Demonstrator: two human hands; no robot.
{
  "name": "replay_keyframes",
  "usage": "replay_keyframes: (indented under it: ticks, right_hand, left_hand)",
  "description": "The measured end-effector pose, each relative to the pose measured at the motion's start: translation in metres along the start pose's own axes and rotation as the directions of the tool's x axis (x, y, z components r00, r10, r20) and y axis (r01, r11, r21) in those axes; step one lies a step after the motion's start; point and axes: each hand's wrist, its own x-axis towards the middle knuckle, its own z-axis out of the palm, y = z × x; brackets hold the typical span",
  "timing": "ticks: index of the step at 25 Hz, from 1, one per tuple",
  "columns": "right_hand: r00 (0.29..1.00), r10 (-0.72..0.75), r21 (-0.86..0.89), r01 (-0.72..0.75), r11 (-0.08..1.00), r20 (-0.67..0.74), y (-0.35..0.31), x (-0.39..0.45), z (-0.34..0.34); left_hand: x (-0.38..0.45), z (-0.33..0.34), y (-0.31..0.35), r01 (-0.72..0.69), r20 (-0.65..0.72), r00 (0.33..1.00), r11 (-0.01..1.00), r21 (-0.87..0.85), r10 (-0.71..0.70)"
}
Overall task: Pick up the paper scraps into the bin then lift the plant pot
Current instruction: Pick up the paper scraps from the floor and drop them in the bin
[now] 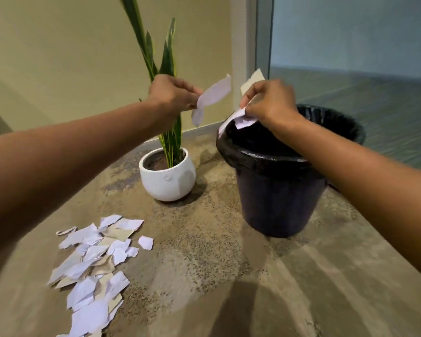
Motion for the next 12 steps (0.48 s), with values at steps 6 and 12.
replay_keyframes:
  ticks: [6, 12]
  right_hand:
    - [0.990, 0.142, -0.111, -0.141, 0.984, 0.002, 0.059, 0.006, -0.017]
    - [0.994, 0.040, -0.231, -0.016, 0.973, 0.098, 0.055, 0.002, -0.016]
  left_hand:
    - [0.019, 0.077, 0.027, 0.145, 0.049, 0.989, 0.935, -0.324, -0.137]
    - [0.009, 0.101, 0.012, 0.189, 0.122, 0.980, 0.942, -0.279, -0.160]
